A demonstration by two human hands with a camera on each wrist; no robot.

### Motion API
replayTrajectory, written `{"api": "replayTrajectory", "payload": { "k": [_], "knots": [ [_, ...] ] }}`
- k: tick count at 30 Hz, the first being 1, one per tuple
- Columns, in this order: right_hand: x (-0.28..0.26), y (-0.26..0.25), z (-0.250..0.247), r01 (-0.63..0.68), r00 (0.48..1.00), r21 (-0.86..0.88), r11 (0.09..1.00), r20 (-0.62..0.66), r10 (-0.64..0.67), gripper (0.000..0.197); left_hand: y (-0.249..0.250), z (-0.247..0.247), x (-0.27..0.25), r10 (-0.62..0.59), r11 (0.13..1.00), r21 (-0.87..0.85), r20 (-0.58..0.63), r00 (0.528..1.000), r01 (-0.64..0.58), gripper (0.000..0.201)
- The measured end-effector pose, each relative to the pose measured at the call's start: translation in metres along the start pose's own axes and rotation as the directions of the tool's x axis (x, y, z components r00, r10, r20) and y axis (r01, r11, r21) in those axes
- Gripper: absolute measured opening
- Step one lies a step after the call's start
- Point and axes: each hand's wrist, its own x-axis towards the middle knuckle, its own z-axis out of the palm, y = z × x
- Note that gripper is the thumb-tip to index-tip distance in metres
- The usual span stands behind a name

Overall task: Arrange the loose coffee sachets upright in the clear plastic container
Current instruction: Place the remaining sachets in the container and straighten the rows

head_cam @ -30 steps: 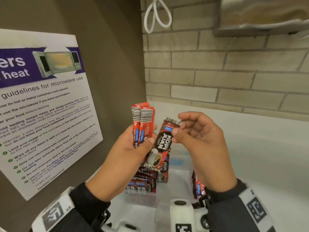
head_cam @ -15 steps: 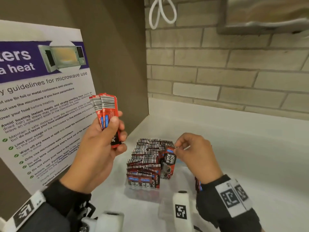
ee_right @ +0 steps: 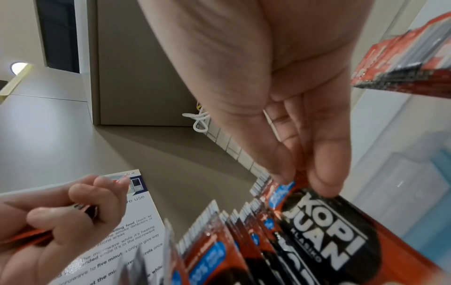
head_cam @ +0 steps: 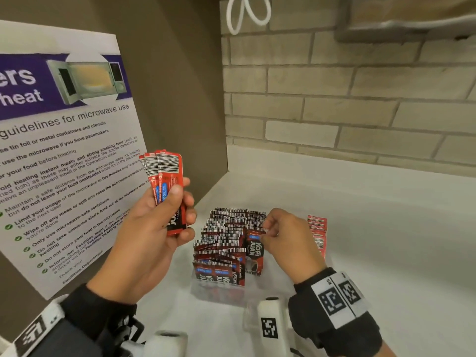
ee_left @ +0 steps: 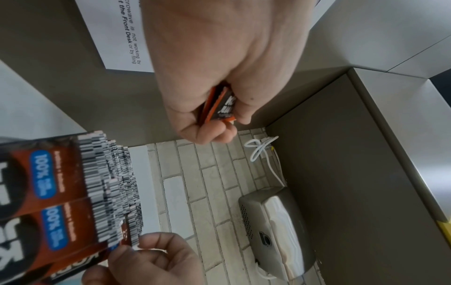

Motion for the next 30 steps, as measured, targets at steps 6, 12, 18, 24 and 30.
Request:
{"api": "replayTrajectory", "payload": {
  "k": [6,12,18,24,30],
  "knots": [
    [-0.001,-0.002,-0.001,-0.03,1.0,0.062,0.998,0.008,0.03,0.022,-0.004,0.001,-0.001,-0.038,0.999,-0.003,0.013,0.999,0.038,0.024],
    [-0.002,-0.002,-0.009,-0.002,1.0,0.052,0.999,0.007,0.002,0.021,-0.007,-0.001,-0.003,-0.14,0.986,-0.079,0.065,0.988,0.145,0.039],
    [-0.009,-0.022,-0.025,0.136,0.985,0.184,0.973,-0.135,-0.112,0.009,-0.013,-0.002,-0.001,-0.205,0.966,-0.128,0.135,0.969,0.223,0.035],
    [-0.027,-0.055,-0.013,0.104,0.991,0.575,0.812,0.009,-0.134,0.021,-0.019,0.015,-0.003,-0.188,0.98,-0.035,0.183,0.965,0.197,0.036],
    [-0.026,-0.054,-0.006,0.203,0.978,0.582,0.787,-0.159,-0.135,0.025,-0.026,0.019,0.001,-0.14,0.99,0.008,0.123,0.982,0.14,0.033]
  ]
}}
